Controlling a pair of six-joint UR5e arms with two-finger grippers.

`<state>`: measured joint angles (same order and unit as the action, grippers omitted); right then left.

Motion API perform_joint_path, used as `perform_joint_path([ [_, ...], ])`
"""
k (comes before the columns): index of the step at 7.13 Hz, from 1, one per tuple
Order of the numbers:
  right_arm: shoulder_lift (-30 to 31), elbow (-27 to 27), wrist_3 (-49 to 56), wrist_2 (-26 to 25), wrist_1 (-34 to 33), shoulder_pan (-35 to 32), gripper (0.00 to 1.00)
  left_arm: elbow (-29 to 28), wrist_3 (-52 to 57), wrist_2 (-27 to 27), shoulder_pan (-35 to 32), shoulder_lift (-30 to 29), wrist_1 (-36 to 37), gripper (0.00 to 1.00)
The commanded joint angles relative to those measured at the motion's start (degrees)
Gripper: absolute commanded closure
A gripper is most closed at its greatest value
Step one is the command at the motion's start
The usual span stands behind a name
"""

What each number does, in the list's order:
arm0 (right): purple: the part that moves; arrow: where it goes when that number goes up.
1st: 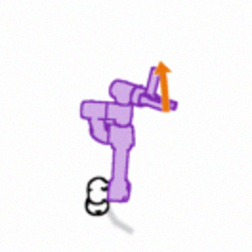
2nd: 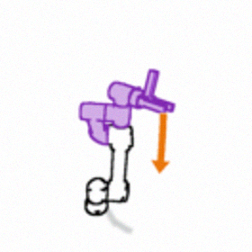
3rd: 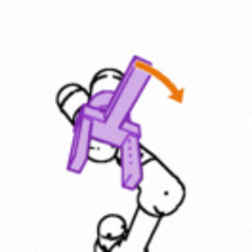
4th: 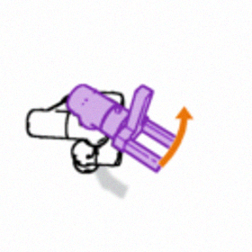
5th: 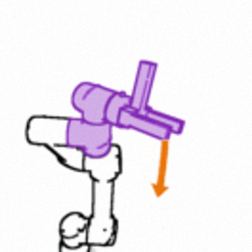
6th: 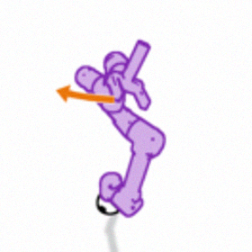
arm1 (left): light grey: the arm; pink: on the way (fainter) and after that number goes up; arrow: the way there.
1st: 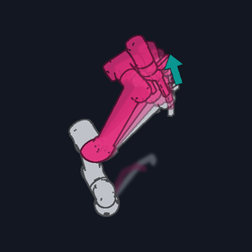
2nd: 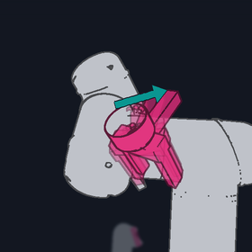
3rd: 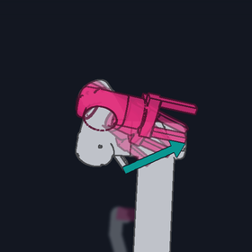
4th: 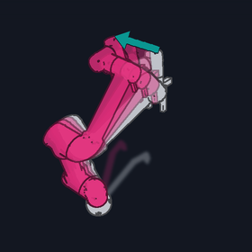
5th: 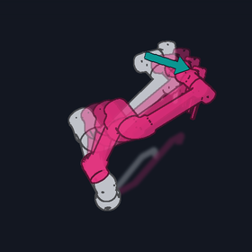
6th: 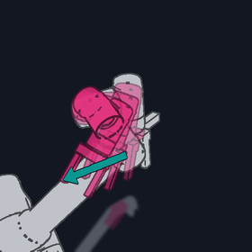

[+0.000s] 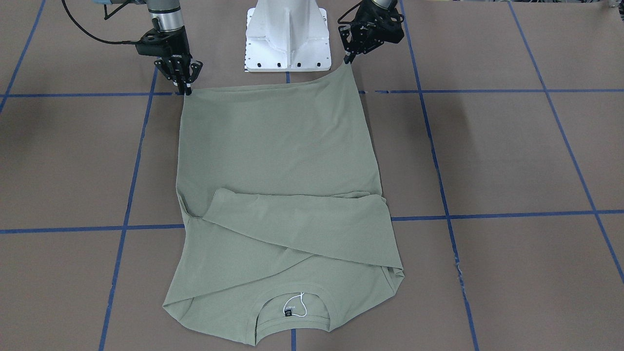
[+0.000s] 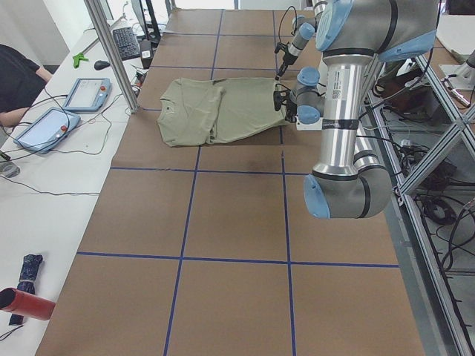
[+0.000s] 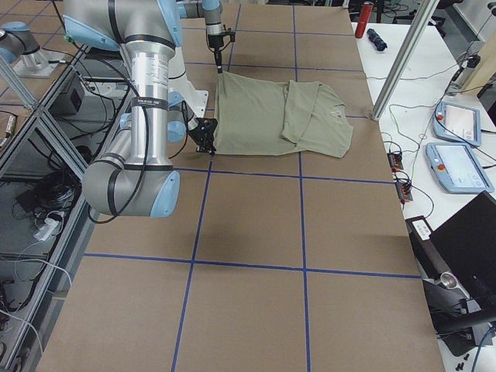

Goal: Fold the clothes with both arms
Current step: 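Lower both grippers onto the hem corners and close them, then lift the hem with both grippers and carry it toward the collar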

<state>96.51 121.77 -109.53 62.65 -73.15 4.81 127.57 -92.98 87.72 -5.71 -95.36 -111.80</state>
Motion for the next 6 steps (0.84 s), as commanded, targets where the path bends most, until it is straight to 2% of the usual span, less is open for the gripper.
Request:
perform_joint_path([
  [1,-0.3,0.2,-0.1,-0.1,-0.1,0.0,1.00,0.1,0.0,-0.1,0.0,0.0,0.0,1.00],
  [3,-0.2,4.8,0.3,0.4,-2.9,-0.2,1.00,1.4,0.0,0.2,0.0,0.1,0.3,1.00],
  [4,-0.2,10.5,0.4,2.0,-9.2,-0.2,1.00,4.9,0.1,0.6,-0.1,0.5,2.6,1.00],
  [6,-0.5,26.1,0.4,8.3,-24.2,-0.4,1.00,20.2,0.5,8.0,-0.3,0.3,19.3,1.00],
])
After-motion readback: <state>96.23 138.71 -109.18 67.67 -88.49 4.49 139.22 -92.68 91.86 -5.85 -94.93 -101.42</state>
